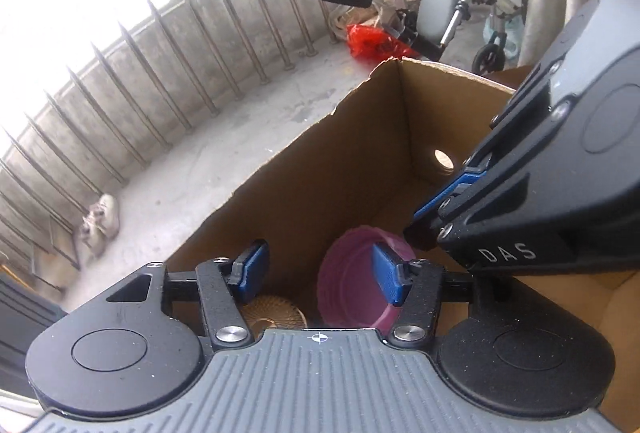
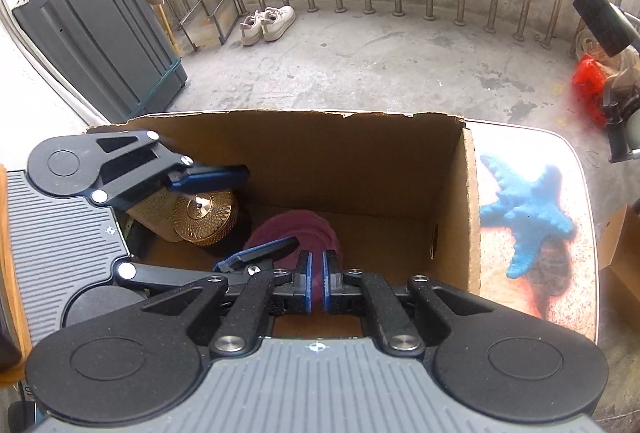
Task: Organize rigid objects
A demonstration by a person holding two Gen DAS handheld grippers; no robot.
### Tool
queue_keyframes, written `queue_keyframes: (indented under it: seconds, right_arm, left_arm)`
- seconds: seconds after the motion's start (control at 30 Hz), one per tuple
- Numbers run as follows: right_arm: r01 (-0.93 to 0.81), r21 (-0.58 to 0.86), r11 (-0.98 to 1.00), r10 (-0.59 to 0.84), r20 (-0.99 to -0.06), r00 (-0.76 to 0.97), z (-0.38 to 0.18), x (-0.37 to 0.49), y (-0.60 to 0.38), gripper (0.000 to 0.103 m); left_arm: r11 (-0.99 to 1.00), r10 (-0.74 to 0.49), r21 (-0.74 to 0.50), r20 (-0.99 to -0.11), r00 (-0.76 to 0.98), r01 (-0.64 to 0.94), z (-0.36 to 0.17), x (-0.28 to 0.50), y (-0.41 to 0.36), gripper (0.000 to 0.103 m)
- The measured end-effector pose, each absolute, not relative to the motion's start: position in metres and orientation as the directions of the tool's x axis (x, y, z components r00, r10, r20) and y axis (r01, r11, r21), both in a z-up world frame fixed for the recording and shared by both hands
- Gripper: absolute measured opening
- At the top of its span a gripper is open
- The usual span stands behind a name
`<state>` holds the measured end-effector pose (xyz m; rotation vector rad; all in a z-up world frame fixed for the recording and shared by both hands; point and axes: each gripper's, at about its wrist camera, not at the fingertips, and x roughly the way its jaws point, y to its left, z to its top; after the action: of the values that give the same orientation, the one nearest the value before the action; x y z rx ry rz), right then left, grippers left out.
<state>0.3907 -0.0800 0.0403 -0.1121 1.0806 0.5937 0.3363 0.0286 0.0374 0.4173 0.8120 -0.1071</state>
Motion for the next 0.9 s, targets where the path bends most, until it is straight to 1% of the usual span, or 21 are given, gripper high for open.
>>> queue_keyframes:
  seconds: [0.03, 0.2, 0.33, 0.37, 0.4, 0.43, 0.47, 0.5, 0.57, 0.67, 0.8, 0.9]
  right_arm:
    - [-0.501, 0.198, 0.843, 0.401, -0.852, 0.338, 0.041, 0.391, -0.08, 0.006]
    - [-0.492, 0.216, 0.843, 0.419, -0.838, 0.349, 0.044, 0.388, -0.087, 0.006]
    - [-0.481, 0.224, 0.848, 0.419, -0.838, 0.348, 0.044, 0.39, -0.088, 0.005]
    - [-0.481, 0.221, 0.849, 0.417, -0.839, 0.35, 0.044, 0.39, -0.087, 0.006]
    - [-0.483, 0.216, 0.849, 0.413, -0.84, 0.351, 0.044, 0.39, -0.087, 0.006]
    - [-0.482, 0.215, 0.849, 0.413, -0.839, 0.353, 0.044, 0.39, -0.087, 0.005]
    - [-0.476, 0.217, 0.853, 0.412, -0.838, 0.357, 0.044, 0.39, -0.087, 0.004]
    - [-0.473, 0.23, 0.851, 0.423, -0.834, 0.355, 0.044, 0.391, -0.089, 0.004]
    - [-0.466, 0.254, 0.848, 0.439, -0.83, 0.346, 0.045, 0.393, -0.091, 0.005]
    - [-0.476, 0.235, 0.848, 0.429, -0.832, 0.353, 0.044, 0.39, -0.09, 0.005]
    - [-0.491, 0.206, 0.847, 0.414, -0.834, 0.365, 0.041, 0.387, -0.086, 0.005]
    - [-0.49, 0.204, 0.847, 0.412, -0.835, 0.365, 0.041, 0.387, -0.084, 0.005]
  left_arm:
    - [0.907, 0.055, 0.325, -0.724, 0.687, 0.27, 0.039, 0.332, 0.029, 0.056]
    - [0.885, -0.055, 0.247, -0.787, 0.615, 0.395, 0.029, 0.326, 0.025, 0.056]
    - [0.85, -0.074, 0.253, -0.811, 0.58, 0.463, 0.013, 0.33, 0.013, 0.05]
    - [0.839, -0.056, 0.276, -0.814, 0.578, 0.47, 0.007, 0.333, 0.009, 0.041]
    - [0.832, -0.039, 0.297, -0.812, 0.582, 0.469, 0.004, 0.335, 0.007, 0.036]
    - [0.829, -0.036, 0.301, -0.812, 0.583, 0.471, 0.002, 0.337, 0.006, 0.026]
    - [0.829, -0.034, 0.293, -0.824, 0.565, 0.477, 0.0, 0.339, 0.007, 0.02]
    - [0.828, -0.032, 0.285, -0.836, 0.548, 0.483, -0.002, 0.341, 0.009, 0.018]
    - [0.812, -0.019, 0.304, -0.84, 0.543, 0.498, -0.003, 0.339, 0.008, 0.018]
    - [0.787, 0.0, 0.331, -0.845, 0.536, 0.521, -0.005, 0.338, 0.007, 0.018]
    - [0.804, -0.008, 0.303, -0.854, 0.519, 0.511, -0.004, 0.342, 0.012, 0.019]
    - [0.823, 0.01, 0.303, -0.854, 0.521, 0.481, -0.003, 0.343, 0.015, 0.028]
